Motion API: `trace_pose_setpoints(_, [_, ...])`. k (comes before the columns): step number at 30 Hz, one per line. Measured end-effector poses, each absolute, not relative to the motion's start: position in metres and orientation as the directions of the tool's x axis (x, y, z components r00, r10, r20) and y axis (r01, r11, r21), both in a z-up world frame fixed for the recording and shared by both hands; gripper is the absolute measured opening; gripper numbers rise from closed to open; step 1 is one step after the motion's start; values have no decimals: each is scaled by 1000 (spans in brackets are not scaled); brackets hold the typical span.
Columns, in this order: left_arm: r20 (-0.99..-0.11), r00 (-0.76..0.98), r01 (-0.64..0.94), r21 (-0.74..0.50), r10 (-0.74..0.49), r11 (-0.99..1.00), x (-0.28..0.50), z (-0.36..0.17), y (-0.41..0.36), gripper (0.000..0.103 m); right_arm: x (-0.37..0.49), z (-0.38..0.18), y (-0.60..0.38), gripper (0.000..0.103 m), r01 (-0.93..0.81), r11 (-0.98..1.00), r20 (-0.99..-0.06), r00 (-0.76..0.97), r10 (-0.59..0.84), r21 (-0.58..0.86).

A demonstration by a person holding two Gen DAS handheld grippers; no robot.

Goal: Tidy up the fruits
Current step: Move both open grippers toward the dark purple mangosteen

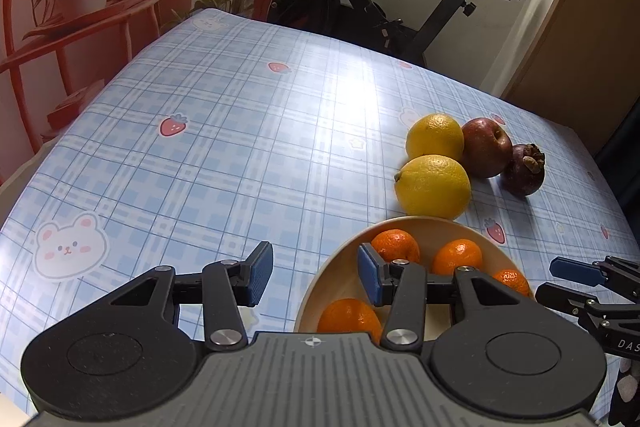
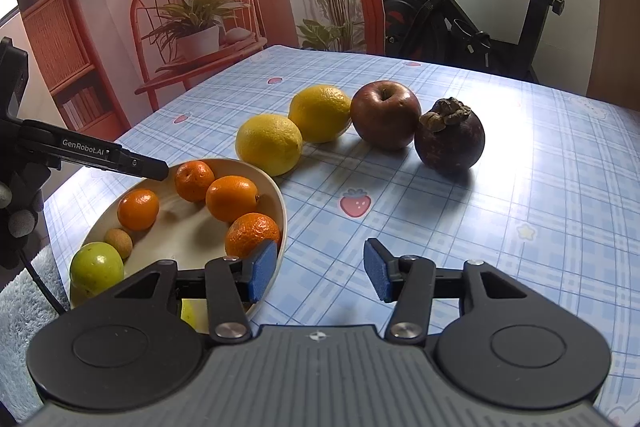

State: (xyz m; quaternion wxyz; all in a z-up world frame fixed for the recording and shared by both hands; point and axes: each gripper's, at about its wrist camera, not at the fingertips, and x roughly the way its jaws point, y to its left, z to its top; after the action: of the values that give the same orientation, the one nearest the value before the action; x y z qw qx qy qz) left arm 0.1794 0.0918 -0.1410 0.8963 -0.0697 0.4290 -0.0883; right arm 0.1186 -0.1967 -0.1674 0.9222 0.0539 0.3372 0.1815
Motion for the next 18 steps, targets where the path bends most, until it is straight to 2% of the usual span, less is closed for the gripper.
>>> trace_pose_setpoints(13, [-650, 697, 187, -244, -303, 952, 192, -99, 54, 49, 135, -140, -233, 52, -206, 963, -499, 824, 266, 172])
trace_pose_setpoints(18, [-606, 724, 218, -251, -328, 943, 200, -87, 24, 49, 147, -141, -253, 52, -170, 974, -490, 843, 224, 153])
